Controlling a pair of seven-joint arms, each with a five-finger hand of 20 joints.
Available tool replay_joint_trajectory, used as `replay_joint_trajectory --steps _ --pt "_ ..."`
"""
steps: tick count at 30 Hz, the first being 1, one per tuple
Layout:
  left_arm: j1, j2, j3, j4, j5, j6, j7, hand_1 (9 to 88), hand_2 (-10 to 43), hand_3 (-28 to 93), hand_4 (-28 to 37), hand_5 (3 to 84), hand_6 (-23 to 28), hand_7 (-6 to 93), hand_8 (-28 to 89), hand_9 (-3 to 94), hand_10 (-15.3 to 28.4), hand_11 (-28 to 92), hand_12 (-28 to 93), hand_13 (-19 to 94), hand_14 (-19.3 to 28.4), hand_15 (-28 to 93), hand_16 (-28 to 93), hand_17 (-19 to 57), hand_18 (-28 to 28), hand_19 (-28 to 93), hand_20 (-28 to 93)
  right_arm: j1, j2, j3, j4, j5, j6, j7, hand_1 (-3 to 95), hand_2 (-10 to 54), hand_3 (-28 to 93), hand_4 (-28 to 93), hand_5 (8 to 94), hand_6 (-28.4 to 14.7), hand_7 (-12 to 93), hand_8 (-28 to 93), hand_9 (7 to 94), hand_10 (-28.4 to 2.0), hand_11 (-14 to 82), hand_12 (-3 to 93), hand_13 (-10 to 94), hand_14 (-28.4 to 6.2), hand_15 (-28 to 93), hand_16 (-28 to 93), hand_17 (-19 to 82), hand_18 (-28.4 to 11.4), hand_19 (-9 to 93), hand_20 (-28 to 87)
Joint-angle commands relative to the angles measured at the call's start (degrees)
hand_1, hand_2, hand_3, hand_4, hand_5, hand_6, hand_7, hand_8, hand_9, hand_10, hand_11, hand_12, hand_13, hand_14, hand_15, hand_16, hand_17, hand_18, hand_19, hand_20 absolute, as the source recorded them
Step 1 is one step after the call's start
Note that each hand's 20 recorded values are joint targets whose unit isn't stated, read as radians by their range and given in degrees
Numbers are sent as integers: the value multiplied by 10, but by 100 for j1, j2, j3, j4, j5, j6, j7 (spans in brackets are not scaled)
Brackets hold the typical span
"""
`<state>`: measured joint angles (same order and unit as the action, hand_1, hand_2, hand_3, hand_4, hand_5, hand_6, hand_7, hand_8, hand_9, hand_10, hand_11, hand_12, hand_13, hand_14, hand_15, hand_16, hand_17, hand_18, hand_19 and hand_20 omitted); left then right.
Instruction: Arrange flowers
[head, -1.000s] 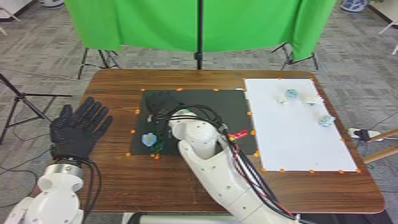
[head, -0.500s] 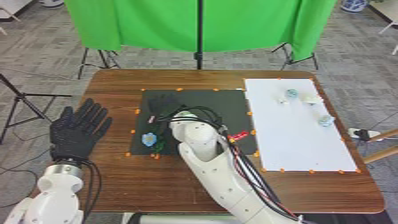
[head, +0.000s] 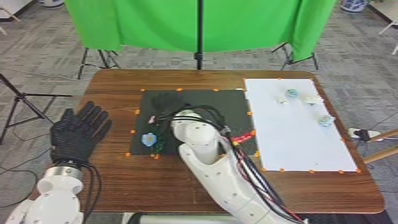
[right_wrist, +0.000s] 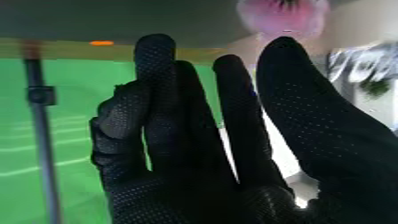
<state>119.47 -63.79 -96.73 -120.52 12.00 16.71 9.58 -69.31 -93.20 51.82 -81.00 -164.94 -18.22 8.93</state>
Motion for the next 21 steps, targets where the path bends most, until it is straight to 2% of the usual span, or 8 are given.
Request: replay_joint_trajectory --steps 1,4,7,10,12,14,17,21 --pt "361 -217 -239 -108 153 -114 -51 277 118 775 -283 460 98 201 -117 391 164 263 103 280 170 470 -84 -65 162 400 143 -238 707 527 -1123 887 197 563 453 -95 859 -283 524 -42 163 -135 500 -179 107 128 497 -154 555 206 279 -256 834 469" --pt "383 -282 -259 -77 132 -339 -17 276 116 775 -283 461 97 200 -118 390 163 260 104 281 170 467 -83 -65 162 398 142 -415 1154 901 -1625 1209 10 886 452 -95 857 -283 518 -45 159 -133 484 -184 105 129 478 -159 543 194 280 -257 836 465" --pt "405 -313 -304 -66 176 -409 -25 273 105 775 -283 461 97 198 -117 389 164 258 104 280 169 464 -83 -65 161 397 143 -598 1631 1365 -1853 1446 102 1250 453 -95 850 -283 511 -50 151 -127 467 -189 100 131 455 -164 517 171 275 -256 826 449" --pt "440 -328 -347 -107 277 -268 -6 269 97 775 -283 460 97 196 -116 387 163 254 106 279 169 459 -81 -66 161 394 142 -822 2197 1689 -1915 1678 749 2019 460 -95 847 -283 508 -52 148 -124 464 -192 99 132 445 -169 501 158 272 -257 818 434" --pt "498 -319 -359 -139 383 -131 42 267 96 774 -283 460 96 194 -115 387 163 251 106 279 168 456 -79 -66 161 393 142 -1035 2437 2039 -1942 1745 806 2344 475 -95 851 -283 534 -52 154 -126 490 -193 110 132 455 -169 494 149 273 -254 815 418" --pt "555 -355 -395 -158 303 -147 78 267 96 774 -283 460 96 193 -114 387 163 250 107 279 169 455 -78 -66 162 392 143 -1286 2675 2363 -2002 1894 871 2638 486 -95 858 -283 545 -52 158 -128 501 -193 113 131 465 -169 489 145 275 -253 813 401" --pt "511 -383 -402 -132 363 -213 19 268 98 772 -283 460 96 192 -113 388 163 249 109 279 169 454 -76 -66 162 391 144 -1786 3132 2786 -2085 2008 1360 2812 496 -95 863 -283 549 -53 160 -130 504 -194 116 130 459 -173 478 138 276 -254 804 371" --pt "564 -377 -514 -148 434 -174 55 271 104 768 -283 463 97 191 -113 389 162 250 110 288 172 462 -72 -67 163 391 146 -2241 3462 3326 -2258 2284 999 3008 509 -95 862 -283 576 -45 174 -137 527 -189 124 128 471 -169 452 124 284 -250 799 346"
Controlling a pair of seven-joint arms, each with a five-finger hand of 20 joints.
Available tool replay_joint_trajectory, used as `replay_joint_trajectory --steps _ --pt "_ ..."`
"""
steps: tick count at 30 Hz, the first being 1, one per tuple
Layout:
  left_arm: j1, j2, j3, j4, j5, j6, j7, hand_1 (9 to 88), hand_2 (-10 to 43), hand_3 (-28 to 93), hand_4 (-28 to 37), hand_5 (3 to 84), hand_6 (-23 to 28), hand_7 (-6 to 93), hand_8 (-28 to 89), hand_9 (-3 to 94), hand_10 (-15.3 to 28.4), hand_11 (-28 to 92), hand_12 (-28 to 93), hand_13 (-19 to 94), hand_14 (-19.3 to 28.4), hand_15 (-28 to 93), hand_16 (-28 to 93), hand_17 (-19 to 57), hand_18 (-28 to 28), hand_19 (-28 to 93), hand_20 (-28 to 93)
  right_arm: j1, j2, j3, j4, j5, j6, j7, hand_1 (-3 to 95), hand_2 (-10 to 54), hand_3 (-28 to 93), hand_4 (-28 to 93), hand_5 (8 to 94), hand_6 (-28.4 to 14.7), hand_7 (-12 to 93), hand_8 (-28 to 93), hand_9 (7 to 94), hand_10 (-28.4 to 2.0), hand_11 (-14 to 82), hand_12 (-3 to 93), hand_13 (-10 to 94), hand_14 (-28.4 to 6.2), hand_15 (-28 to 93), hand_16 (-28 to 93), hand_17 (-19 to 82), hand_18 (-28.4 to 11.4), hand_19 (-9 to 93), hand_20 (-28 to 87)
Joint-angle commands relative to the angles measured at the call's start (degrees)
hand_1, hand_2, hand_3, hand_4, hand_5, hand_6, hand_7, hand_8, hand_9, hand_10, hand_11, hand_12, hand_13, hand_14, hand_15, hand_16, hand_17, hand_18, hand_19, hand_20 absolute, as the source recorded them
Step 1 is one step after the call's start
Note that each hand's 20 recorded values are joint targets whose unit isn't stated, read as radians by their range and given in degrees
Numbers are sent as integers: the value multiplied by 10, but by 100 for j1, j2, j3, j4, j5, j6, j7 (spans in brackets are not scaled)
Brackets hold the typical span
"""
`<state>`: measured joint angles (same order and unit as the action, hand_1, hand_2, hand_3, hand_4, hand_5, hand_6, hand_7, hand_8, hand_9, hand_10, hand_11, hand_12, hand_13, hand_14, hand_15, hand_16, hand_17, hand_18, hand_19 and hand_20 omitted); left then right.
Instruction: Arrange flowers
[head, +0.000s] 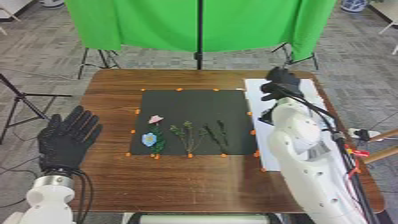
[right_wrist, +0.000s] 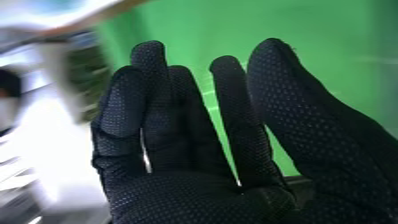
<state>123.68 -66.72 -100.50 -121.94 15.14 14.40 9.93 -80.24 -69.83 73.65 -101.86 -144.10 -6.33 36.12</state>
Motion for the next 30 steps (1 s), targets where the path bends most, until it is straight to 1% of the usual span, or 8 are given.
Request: replay_joint_trajectory --steps 1,3,6,8,16,21,26,30 --pt "146 -75 -159 -10 87 52 45 271 104 768 -283 463 97 191 -113 389 162 250 110 289 172 463 -72 -67 163 391 146 -1239 1186 1247 -194 223 -269 318 509 -95 862 -283 576 -45 174 -138 526 -189 123 127 468 -170 445 122 284 -249 798 342" --pt "153 -79 -186 -16 101 39 40 271 105 769 -283 464 97 191 -112 389 163 250 110 290 172 464 -72 -66 163 392 147 -1316 1273 1349 -197 310 -479 531 505 -95 866 -283 560 -45 172 -138 512 -190 120 128 448 -172 429 121 275 -247 788 329" --pt "181 -109 -199 -41 259 74 -70 269 104 770 -283 464 97 190 -112 389 163 249 110 288 172 464 -73 -66 164 391 147 -1330 1276 1450 -130 526 -730 768 490 -95 866 -283 551 -48 170 -137 499 -193 117 128 428 -176 411 116 270 -248 782 319" --pt "216 -114 -169 -63 139 100 -46 264 103 771 -283 463 98 190 -111 386 163 249 110 284 172 459 -74 -66 165 390 146 -1328 1269 1503 -85 662 -889 743 473 -95 862 -283 541 -52 165 -136 480 -194 112 123 404 -181 376 101 260 -248 769 307" --pt "236 -116 -116 -59 -9 93 -2 258 100 773 -283 463 99 188 -110 382 165 249 112 282 173 457 -72 -67 168 389 145 -1290 1167 1568 179 737 -775 486 475 -95 873 -283 474 -51 163 -133 398 -187 109 109 388 -171 357 92 262 -246 773 292" --pt "239 -103 -108 -67 -129 238 34 257 99 774 -283 463 99 188 -110 385 164 250 112 282 172 456 -71 -67 167 389 145 -1226 1156 1488 246 765 -691 382 442 -95 870 -283 406 -76 154 -133 314 -233 96 85 387 -171 364 96 260 -245 781 283" --pt "264 -102 -94 -70 -192 206 45 257 98 777 -283 456 98 189 -110 383 163 250 111 280 172 456 -71 -67 166 388 145 -1123 1124 1389 418 894 -415 271 430 -95 847 -283 361 -95 136 -124 244 -267 88 61 391 -184 364 98 264 -247 791 283" --pt "286 -115 -86 -78 -216 150 63 256 96 779 -283 455 97 191 -111 381 162 250 111 280 171 455 -71 -67 166 388 145 -971 1088 1243 642 869 -158 167 434 -95 813 -283 373 -93 141 -124 291 -246 102 60 424 -177 394 108 275 -248 811 295"
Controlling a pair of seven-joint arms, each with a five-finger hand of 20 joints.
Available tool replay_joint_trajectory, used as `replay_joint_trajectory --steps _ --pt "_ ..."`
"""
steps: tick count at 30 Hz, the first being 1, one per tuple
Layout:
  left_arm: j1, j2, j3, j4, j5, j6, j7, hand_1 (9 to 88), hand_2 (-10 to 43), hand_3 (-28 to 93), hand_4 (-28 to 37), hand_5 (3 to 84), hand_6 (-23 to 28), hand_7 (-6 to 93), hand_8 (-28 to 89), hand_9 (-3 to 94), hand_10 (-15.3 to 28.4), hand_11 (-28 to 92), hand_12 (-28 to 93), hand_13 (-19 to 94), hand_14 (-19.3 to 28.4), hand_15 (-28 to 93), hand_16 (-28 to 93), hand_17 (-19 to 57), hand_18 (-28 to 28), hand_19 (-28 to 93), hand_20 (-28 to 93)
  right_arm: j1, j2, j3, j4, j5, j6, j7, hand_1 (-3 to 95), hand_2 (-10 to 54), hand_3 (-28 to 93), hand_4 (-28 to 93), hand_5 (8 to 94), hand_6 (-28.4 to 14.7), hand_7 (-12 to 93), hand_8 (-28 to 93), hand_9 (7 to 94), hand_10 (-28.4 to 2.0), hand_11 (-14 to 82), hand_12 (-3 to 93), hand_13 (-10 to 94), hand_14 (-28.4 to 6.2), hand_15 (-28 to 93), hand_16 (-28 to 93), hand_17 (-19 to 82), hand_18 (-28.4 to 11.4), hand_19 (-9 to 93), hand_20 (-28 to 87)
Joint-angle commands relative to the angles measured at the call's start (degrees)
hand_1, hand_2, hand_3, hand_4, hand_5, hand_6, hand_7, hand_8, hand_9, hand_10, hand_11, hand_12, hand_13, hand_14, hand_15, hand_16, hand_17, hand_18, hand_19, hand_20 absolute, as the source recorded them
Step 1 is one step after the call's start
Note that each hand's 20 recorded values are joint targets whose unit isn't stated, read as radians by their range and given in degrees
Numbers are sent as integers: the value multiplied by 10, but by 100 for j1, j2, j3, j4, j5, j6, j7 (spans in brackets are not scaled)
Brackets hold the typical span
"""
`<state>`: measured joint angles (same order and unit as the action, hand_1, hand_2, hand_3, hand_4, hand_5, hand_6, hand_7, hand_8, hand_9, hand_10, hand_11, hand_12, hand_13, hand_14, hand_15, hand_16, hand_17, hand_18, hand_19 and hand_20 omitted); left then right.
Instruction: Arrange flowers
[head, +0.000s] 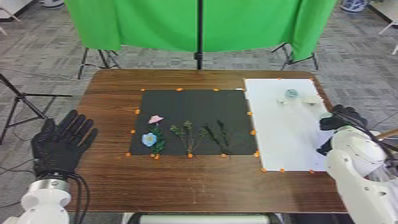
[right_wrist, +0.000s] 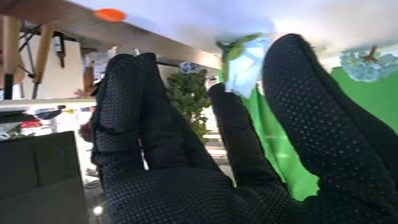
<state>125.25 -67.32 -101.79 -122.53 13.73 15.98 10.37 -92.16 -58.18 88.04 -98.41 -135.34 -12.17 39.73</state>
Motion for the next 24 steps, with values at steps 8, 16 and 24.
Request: replay_joint_trajectory --steps 8,16,24 --pt "120 -76 45 -18 -64 -26 -28 258 96 776 -283 459 98 191 -112 382 163 252 111 280 170 457 -71 -67 165 387 145 353 -97 -481 668 -452 852 -47 603 -95 647 -282 643 -13 223 -110 711 -128 155 249 649 -77 441 330 341 -233 873 391" --pt "103 -67 50 -15 -74 -67 -30 259 98 774 -283 460 98 191 -112 385 164 253 110 280 171 458 -71 -67 165 388 146 229 104 -587 154 -370 1305 30 668 -95 680 -282 789 -8 327 42 879 -83 127 450 758 -48 455 464 383 -233 881 442" --pt "113 -31 37 -16 -72 -25 -24 258 99 774 -283 461 98 190 -111 385 163 251 110 281 170 458 -72 -67 164 387 146 529 -65 -1246 -964 -256 1609 -579 661 -95 695 -283 808 -10 326 60 900 -78 115 446 790 -36 425 477 402 -241 894 448"
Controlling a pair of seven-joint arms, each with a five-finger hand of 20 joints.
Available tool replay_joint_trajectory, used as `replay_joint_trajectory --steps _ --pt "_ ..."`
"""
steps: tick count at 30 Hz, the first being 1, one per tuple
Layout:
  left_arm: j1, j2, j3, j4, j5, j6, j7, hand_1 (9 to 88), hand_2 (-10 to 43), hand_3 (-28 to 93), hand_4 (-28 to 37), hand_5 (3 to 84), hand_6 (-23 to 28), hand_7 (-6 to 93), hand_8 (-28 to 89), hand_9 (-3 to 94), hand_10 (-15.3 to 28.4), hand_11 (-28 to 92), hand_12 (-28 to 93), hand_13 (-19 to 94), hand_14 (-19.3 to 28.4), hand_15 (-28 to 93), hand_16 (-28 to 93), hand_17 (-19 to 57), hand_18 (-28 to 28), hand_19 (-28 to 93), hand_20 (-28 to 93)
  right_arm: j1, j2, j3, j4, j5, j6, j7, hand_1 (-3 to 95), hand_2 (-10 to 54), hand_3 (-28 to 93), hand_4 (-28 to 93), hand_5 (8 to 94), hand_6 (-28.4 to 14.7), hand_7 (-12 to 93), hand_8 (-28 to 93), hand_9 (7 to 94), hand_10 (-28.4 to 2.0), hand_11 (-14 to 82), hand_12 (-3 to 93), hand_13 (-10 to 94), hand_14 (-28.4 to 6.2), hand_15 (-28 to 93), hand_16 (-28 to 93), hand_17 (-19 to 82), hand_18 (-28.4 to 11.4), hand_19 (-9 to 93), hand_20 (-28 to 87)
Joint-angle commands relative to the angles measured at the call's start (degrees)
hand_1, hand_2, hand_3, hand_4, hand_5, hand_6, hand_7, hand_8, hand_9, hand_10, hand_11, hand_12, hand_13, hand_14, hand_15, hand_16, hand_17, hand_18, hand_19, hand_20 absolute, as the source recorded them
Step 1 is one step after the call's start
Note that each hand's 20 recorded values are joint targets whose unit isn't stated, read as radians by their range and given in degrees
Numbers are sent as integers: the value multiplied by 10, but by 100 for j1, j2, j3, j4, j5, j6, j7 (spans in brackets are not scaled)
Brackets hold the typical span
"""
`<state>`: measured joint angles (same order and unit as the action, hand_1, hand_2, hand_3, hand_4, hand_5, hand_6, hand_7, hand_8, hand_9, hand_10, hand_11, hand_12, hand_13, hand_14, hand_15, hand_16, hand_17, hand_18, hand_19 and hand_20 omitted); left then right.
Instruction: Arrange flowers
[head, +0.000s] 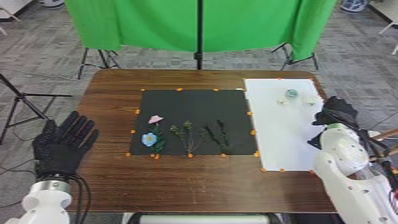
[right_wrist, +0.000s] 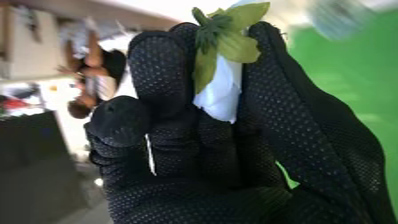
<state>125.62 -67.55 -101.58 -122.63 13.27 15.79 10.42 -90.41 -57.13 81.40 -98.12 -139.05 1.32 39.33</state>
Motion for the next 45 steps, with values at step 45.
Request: replay_joint_trajectory --steps 45 --pt "-273 257 183 167 181 -208 -385 260 113 761 -283 456 97 182 -108 378 165 243 111 267 173 453 -72 -71 165 392 144 1390 -3246 -3143 1067 -981 -330 -1282 605 -95 703 -283 764 -25 308 23 856 -108 105 400 712 -93 558 468 372 -259 917 476"
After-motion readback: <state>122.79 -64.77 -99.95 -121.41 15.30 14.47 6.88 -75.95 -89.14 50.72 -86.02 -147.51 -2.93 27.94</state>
